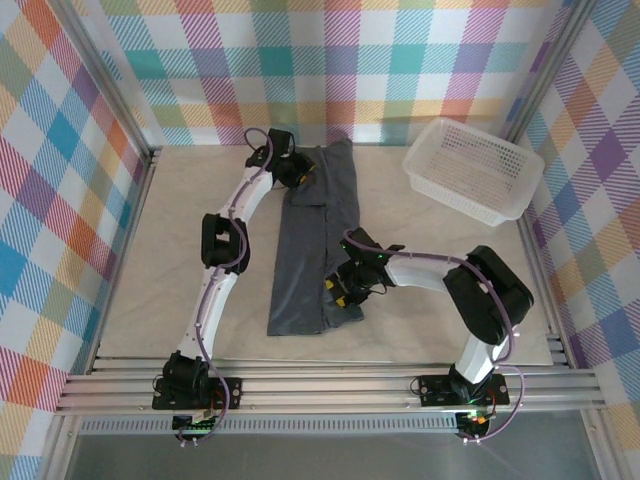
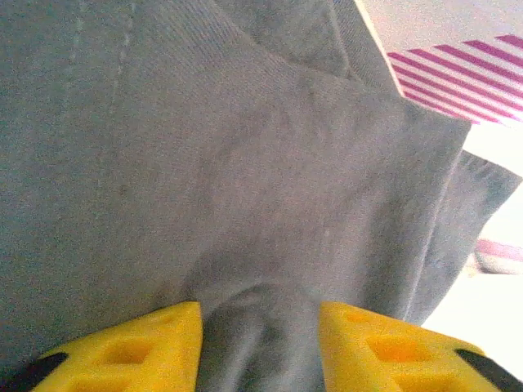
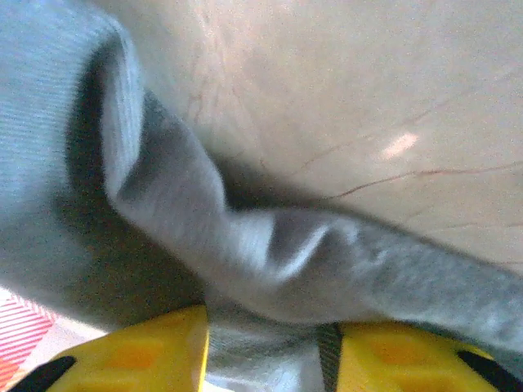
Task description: Fold and stack the t-shirts
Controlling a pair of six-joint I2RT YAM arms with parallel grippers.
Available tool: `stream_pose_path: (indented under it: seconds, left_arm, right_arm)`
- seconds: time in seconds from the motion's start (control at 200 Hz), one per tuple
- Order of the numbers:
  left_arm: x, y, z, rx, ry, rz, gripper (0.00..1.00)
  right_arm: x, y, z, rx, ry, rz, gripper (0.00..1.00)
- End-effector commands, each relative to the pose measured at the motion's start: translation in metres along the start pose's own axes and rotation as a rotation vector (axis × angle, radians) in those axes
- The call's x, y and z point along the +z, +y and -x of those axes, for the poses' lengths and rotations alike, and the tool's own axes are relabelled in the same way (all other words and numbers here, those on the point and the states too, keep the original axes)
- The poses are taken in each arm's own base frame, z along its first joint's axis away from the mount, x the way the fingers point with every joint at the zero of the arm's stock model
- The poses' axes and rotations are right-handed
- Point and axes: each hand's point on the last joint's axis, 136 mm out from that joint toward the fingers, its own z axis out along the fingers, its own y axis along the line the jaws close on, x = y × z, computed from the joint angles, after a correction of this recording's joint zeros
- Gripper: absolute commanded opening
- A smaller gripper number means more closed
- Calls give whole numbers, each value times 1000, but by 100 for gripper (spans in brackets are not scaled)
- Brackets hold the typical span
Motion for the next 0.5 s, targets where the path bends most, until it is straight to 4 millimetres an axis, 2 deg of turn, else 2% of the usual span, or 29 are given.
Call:
stream_pose_path:
  seconds: [0.0,0.04,0.06,0.09,0.105,0.155,0.25,0.36,0.415,0.495]
  left_arm:
    - [-117,-53,24,124,-143,57,49]
    - [-149,-60,22,139,-171,64,52]
    - [-155,-52,17,133,-168,85,53]
    - [-180,-54,12,125,-185,80,53]
    - [-180,-40,3,115,-166,111,53]
    - [-204,-17,-22,100,-134,152,51]
    - [-229,52,-94,82,32,296,41]
    - [-252,145,-195,108,252,482,35]
    - [-263,178,-238,158,305,542,35]
    - [-277,209,-282,188,369,579,38]
  right_arm:
    - [-43,-7,14,-69,-164,7,49]
    - [-57,-7,15,-113,-196,19,52]
    - [-63,-9,16,-134,-209,20,54]
    - [-72,-12,16,-162,-229,20,55]
    - [-76,-15,17,-182,-239,16,56]
    - [-85,-23,19,-249,-264,7,57]
    - [-92,-49,20,-383,-264,-60,54]
    - [-90,-81,17,-527,-203,-146,52]
    - [-88,-93,14,-590,-169,-190,52]
    - [-77,-98,7,-672,-99,-193,53]
